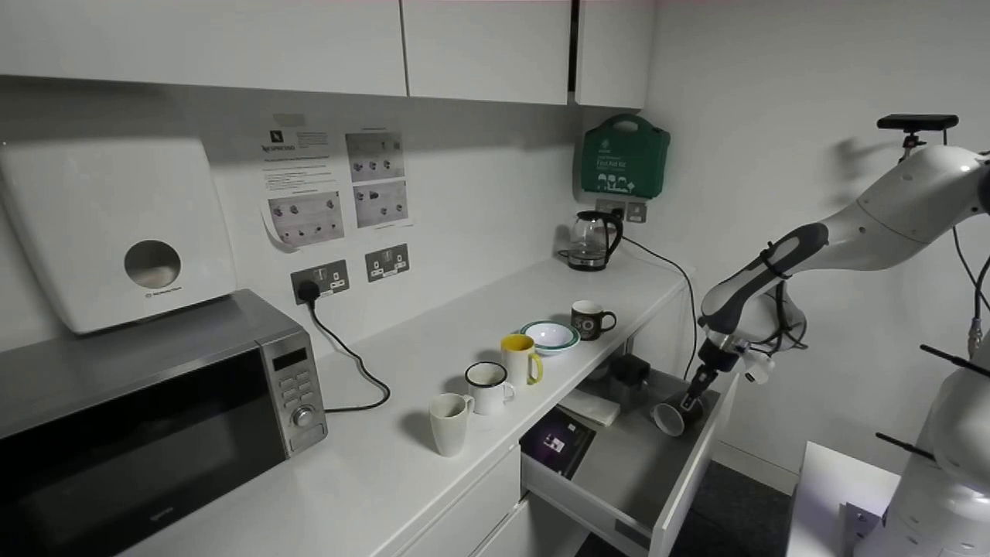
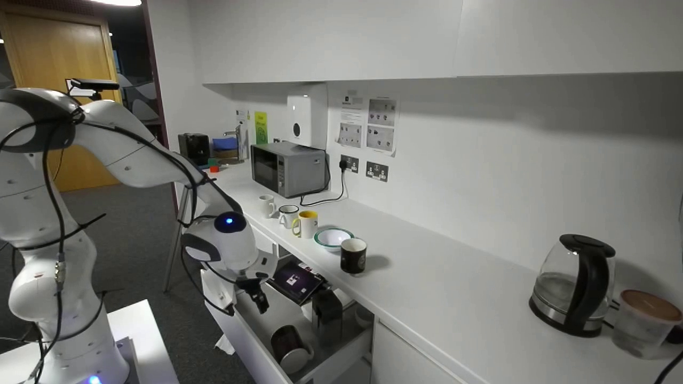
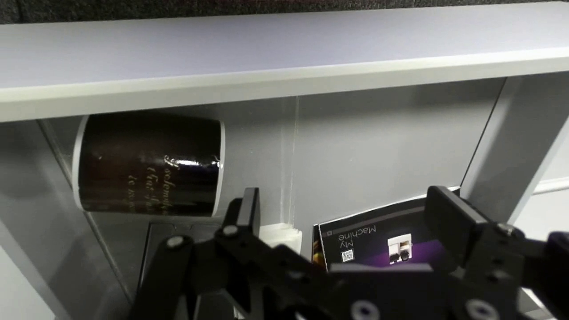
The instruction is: Take the green and white bowl out of the open drawer and place it on the countertop
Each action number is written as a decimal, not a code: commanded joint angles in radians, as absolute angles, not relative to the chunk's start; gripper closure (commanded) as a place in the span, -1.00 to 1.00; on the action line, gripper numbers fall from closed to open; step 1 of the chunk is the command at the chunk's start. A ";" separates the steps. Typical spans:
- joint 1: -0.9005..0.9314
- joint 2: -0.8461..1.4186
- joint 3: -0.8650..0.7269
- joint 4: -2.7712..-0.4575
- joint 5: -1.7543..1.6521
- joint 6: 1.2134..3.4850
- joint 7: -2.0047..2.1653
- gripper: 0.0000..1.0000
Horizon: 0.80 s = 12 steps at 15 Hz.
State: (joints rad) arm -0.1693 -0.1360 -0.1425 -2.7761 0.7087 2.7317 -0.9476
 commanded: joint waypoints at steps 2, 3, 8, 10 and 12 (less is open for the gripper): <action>-0.192 -0.191 -0.145 -2.791 0.659 2.737 -0.978 -1.00; -0.190 -0.209 -0.148 -2.802 0.670 2.732 -0.983 -1.00; -0.181 -0.178 -0.143 -2.771 0.688 2.725 -0.951 -1.00; -0.181 -0.186 -0.143 -2.772 0.690 2.725 -0.951 -1.00; -0.181 -0.188 -0.143 -2.772 0.690 2.724 -0.951 -1.00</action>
State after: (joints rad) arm -0.1807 -0.1877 -0.1426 -2.7724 0.6898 2.7245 -0.9508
